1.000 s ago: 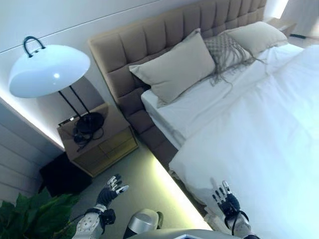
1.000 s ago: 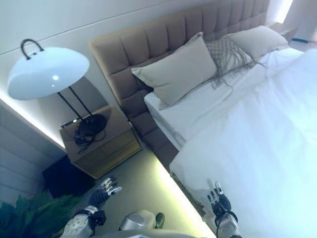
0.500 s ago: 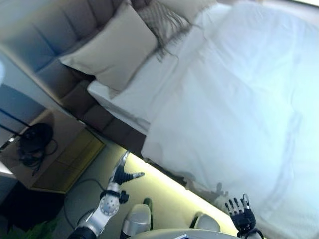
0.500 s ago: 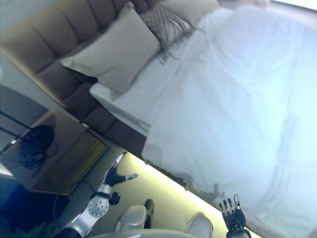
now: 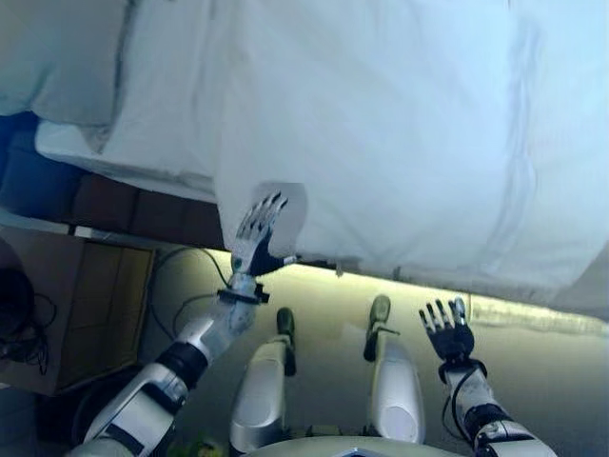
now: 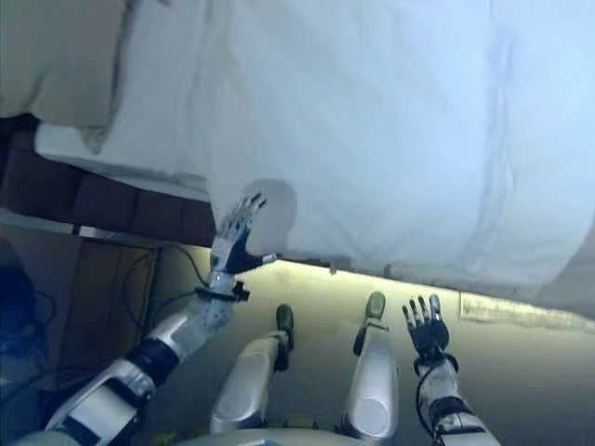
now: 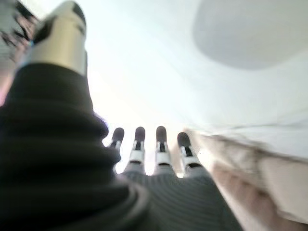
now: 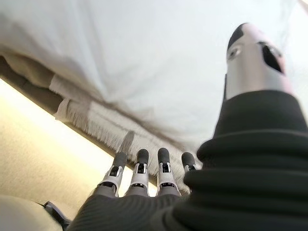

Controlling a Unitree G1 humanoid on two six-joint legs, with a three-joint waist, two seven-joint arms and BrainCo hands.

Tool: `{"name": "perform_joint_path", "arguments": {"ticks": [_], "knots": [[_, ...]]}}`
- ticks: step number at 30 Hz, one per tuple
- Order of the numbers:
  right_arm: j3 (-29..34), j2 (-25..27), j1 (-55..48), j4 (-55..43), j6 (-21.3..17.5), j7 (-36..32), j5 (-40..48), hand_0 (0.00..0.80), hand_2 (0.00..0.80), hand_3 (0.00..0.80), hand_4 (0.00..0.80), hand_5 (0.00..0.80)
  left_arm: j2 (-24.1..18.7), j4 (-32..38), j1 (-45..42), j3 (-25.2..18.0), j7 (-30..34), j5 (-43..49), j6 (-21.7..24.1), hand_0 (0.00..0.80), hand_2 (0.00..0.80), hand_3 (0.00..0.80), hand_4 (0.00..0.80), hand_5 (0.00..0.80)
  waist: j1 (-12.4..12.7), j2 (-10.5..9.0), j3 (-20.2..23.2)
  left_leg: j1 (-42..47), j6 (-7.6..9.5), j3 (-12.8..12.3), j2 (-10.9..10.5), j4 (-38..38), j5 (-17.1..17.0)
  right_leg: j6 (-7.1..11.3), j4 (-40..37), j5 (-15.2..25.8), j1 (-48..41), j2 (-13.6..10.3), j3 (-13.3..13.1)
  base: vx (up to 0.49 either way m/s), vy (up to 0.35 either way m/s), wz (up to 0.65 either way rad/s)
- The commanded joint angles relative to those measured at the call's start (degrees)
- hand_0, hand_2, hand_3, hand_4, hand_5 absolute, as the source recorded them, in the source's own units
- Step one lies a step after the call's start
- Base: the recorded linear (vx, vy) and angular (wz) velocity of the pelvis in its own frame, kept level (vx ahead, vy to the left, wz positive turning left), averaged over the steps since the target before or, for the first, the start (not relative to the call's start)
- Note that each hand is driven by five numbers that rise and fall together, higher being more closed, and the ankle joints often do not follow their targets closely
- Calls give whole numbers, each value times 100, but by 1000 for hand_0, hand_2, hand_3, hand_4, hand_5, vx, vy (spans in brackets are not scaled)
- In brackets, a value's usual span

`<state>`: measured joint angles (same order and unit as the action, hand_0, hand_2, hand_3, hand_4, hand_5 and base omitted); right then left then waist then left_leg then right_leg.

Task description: Make the bed neatly

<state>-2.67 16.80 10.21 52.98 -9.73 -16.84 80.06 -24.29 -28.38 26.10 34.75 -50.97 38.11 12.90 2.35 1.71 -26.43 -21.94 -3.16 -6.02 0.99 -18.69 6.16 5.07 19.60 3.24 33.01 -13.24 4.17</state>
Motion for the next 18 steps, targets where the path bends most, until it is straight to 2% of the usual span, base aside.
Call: {"name": "perform_joint_path", "arguments": {"ticks": [1, 4, 8, 13, 18], "knots": [[-296, 214, -126, -765, -174, 356, 14, 0, 0, 0, 0, 0, -154, 810, -22, -190, -618, 422, -548, 0, 0, 0, 0, 0, -67, -79, -103, -684, 207, 447, -20, -337, -589, 419, 21, 379, -55, 70, 417, -50, 28, -62], [-333, 263, -137, -1105, -141, 491, 204, 0, 0, 0, 0, 0, -226, 988, 78, -219, -757, 810, -828, 0, 0, 0, 0, 0, -69, -95, -271, -988, 244, 429, -8, -564, -557, 393, 335, 302, 210, 43, 452, -31, -30, -39], [-474, 266, -171, -1649, -208, 675, 507, 0, 0, 0, 0, 0, -267, 1092, 339, -127, -702, 1232, -1034, 0, 0, 0, 0, 0, -104, -110, -336, -1526, 279, 463, -32, -739, -703, 390, 680, 266, 660, 12, 498, -15, -49, 4], [-627, 165, -131, -1979, -456, 640, 772, 0, 0, 0, 0, 0, -183, 1099, 736, 39, -520, 1775, -870, 0, 0, 0, 0, 0, -146, -144, -336, -1987, 278, 532, -52, -814, -785, 419, 801, 269, 1096, 45, 480, -8, -18, 7], [-697, 170, -194, -2002, -636, 823, 746, 0, 0, 0, 0, 0, -101, 991, 1034, 231, -354, 1934, -689, 0, 0, 0, 0, 0, -240, -189, -336, -2302, 299, 500, -65, -980, -756, 434, 891, 296, 1399, 73, 425, 0, -5, -10]]}}
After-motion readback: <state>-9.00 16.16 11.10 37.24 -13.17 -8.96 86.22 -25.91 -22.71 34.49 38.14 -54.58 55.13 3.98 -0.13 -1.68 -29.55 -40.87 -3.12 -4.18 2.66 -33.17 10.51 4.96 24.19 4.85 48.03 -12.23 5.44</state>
